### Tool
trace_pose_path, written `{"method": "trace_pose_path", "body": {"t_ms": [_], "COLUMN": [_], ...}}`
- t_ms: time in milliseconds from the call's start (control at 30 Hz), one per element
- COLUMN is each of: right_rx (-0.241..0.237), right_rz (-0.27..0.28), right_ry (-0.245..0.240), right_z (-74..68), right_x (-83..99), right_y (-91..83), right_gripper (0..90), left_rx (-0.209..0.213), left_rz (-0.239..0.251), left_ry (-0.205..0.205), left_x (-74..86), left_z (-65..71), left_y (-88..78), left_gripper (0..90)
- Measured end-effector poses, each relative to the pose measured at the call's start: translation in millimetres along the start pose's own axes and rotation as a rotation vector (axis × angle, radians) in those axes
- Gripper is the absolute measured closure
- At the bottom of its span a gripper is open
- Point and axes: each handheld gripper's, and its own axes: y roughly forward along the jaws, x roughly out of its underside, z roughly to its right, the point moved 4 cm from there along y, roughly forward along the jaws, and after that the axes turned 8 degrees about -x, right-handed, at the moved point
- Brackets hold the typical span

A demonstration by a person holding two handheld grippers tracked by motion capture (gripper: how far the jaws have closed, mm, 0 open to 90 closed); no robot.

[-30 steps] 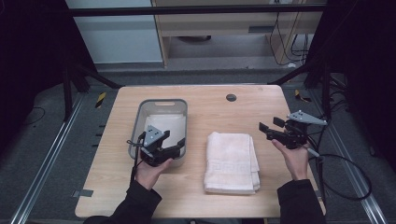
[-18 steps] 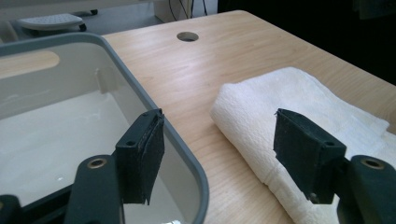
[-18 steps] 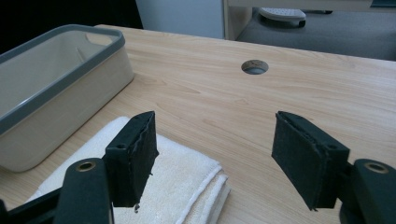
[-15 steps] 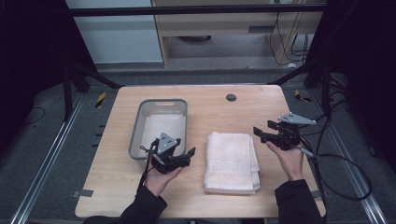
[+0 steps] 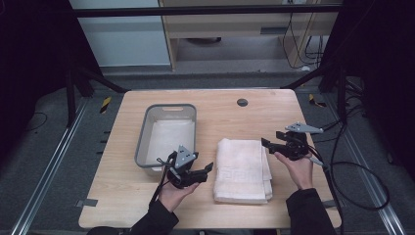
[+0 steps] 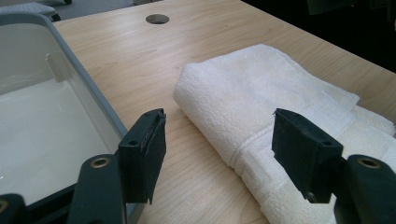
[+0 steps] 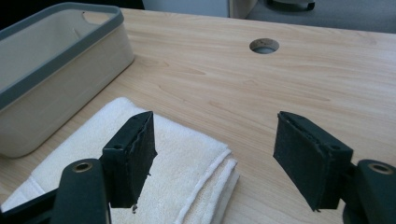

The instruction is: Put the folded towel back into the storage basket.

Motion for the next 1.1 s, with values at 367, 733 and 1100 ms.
{"method": "trace_pose_path", "body": {"t_ms": [367,733,1100], "right_rx": [0.001,0.010,0.022], "right_rz": [-0.060,-0.097,-0.138], "right_ry": [-0.004,-0.016,0.003], "right_z": [-0.3,-1.2,5.3], "right_x": [13.9,23.0,37.0], "right_y": [12.9,25.0,38.2], "right_gripper": [28.0,24.9,25.1], "left_rx": [0.026,0.053,0.057], "left_rz": [-0.032,-0.071,-0.123], "left_ry": [0.023,0.045,0.067], "left_x": [9.9,20.0,33.8], "left_z": [14.0,26.3,35.2], "left_y": [5.1,10.6,22.7], "left_gripper": [34.7,35.1,34.5]}}
